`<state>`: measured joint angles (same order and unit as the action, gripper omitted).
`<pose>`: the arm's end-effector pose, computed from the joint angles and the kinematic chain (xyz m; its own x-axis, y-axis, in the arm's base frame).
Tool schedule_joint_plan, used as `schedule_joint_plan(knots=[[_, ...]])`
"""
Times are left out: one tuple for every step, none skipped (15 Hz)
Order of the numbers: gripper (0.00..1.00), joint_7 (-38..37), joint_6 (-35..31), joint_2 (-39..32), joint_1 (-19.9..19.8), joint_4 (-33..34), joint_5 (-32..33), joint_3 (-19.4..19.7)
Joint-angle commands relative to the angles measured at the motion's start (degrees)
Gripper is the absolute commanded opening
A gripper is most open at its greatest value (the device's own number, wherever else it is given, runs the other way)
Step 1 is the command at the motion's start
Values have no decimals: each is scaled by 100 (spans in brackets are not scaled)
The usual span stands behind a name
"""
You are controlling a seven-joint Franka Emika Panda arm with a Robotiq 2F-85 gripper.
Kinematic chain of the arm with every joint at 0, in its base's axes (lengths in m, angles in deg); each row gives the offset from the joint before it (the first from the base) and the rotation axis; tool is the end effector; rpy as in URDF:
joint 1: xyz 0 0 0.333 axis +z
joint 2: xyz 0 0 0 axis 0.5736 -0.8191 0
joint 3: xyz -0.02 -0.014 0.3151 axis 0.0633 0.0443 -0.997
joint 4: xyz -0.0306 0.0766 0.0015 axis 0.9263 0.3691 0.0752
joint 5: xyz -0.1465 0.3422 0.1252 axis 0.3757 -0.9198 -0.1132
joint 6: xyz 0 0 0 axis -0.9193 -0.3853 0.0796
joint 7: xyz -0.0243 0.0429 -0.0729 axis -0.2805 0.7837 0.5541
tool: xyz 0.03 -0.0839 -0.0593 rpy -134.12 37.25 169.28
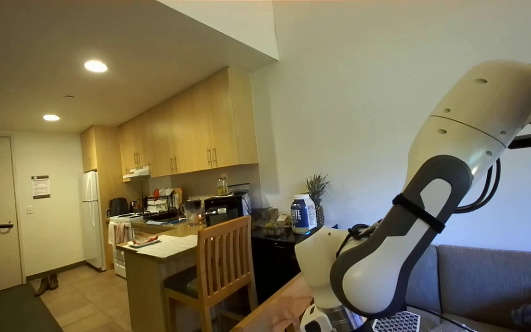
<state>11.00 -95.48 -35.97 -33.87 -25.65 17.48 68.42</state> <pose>0.5812 0.0895 0.1824 0.4098 0.8848 -0.2216 0.8607 -0.4556 -0.2274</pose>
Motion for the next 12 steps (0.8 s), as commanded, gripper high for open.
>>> schedule_joint_plan(knots=[[4,-3,-126,469,-120,-395,-211,-62],[4,0,-124,524,-131,-412,-259,-60],[4,-1,-125,586,-144,-432,-320,-55],[4,-2,-127,635,-153,-452,-363,-47],[4,-6,-121,685,-159,-467,-404,-38],[4,-16,-117,736,-163,-485,-439,-26],[4,-26,-120,788,-171,-505,-471,-17],[4,-26,-108,835,-182,-514,-515,-13],[4,-33,-112,879,-191,-529,-544,-5],[4,-38,-104,912,-197,-527,-567,3],[4,-38,-108,955,-201,-540,-588,14],[4,-37,-108,995,-203,-553,-609,25]])
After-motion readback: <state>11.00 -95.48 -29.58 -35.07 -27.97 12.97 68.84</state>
